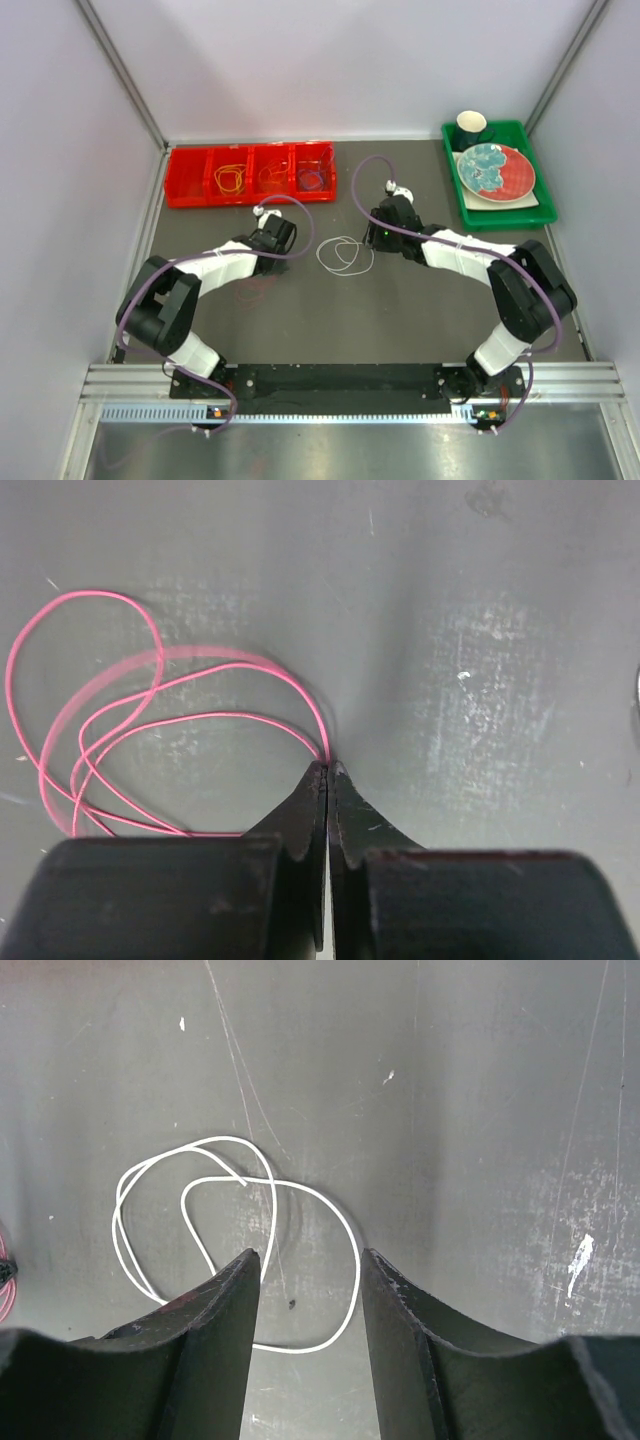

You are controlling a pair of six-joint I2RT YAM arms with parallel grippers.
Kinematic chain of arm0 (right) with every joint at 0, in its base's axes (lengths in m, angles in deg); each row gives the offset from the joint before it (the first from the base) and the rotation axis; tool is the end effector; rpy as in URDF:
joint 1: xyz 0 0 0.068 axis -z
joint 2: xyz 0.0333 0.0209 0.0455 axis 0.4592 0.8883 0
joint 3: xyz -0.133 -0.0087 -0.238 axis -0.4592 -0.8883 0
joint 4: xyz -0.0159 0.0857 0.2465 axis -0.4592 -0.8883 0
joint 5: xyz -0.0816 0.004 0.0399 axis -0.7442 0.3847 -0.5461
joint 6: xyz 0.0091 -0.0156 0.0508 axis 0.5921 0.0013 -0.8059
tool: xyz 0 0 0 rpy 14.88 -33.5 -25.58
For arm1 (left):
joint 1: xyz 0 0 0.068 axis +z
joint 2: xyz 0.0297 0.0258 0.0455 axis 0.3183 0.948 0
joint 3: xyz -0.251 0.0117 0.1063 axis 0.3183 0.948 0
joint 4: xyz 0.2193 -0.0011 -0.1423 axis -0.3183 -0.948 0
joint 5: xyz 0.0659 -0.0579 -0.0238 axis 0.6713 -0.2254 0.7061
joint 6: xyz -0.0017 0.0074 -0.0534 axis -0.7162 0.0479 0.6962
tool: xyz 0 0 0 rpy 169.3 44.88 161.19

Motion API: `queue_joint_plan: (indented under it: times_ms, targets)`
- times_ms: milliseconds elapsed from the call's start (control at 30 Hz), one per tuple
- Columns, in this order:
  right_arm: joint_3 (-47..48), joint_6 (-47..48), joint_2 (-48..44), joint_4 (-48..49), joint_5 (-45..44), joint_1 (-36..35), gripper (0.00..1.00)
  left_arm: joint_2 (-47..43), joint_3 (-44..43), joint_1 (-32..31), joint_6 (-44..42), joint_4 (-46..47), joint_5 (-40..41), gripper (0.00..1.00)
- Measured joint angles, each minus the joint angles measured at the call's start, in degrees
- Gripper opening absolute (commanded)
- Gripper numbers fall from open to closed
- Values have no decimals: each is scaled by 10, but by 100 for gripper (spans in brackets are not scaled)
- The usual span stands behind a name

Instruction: Untangle the cables

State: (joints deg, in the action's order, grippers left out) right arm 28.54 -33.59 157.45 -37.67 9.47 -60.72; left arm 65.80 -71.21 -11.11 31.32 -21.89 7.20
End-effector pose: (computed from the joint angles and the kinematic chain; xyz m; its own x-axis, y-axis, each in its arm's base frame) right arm 0.2851 0.1832 0.1886 -0.7459 0.1931 -0.6375 -0.0618 0.9329 0.3549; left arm 0.2572 -0.1342 0.1606 -0.8327 -0.0925 -0.5459 -0.0993 0.9949 -0.0171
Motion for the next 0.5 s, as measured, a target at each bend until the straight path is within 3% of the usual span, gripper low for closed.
queue_joint_plan:
  times_ms: [267,500]
  targets:
    - [0,0,2,0,0,0,45,-4,-28,0,2,-51,-58,0]
    - [0,0,2,0,0,0,45,-58,-141,1,-4,-122,-74,0]
